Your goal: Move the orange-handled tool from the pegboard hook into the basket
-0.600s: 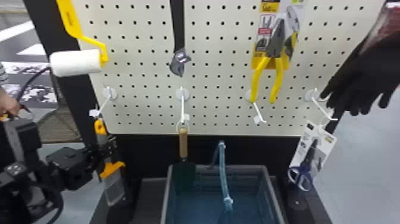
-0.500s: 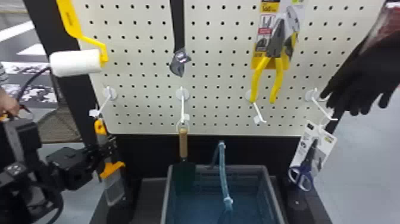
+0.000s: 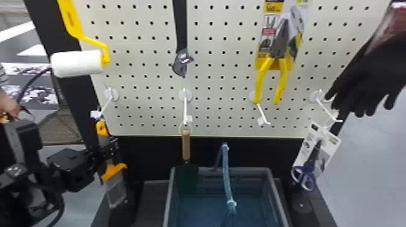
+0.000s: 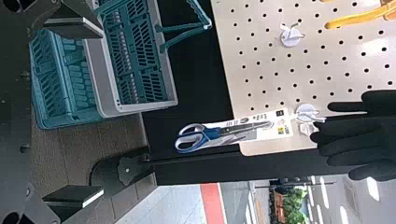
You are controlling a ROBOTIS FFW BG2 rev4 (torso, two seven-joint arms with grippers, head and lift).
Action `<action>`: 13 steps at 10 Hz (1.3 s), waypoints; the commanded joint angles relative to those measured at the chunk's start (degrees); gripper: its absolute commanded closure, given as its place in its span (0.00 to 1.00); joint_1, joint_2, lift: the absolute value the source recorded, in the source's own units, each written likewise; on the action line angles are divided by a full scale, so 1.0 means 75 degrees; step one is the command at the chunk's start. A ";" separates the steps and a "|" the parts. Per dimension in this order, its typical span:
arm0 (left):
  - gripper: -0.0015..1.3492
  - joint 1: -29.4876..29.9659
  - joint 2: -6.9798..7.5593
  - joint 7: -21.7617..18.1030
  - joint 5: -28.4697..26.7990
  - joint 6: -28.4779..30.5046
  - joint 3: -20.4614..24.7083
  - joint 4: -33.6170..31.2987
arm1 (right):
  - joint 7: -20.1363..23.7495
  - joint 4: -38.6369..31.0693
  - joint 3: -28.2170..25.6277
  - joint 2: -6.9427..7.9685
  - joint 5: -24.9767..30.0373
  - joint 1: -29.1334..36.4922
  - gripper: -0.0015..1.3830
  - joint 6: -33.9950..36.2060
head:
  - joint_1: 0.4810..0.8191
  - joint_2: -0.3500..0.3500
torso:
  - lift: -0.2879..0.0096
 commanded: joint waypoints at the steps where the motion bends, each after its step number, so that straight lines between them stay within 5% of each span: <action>1: 0.85 0.0033 0.0000 0.0000 0.0000 0.0015 -0.0007 0.0000 | 0.0000 0.0000 0.0000 0.0000 0.0000 0.0000 0.09 0.0000 | 0.20 0.50 | 0.63; 13: 0.85 0.0656 -0.0070 0.0000 0.0023 0.0765 0.0087 -0.1763 | 0.0000 0.0056 0.0000 0.0000 -0.0059 0.0016 0.09 0.0023 | 0.20 0.50 | 0.63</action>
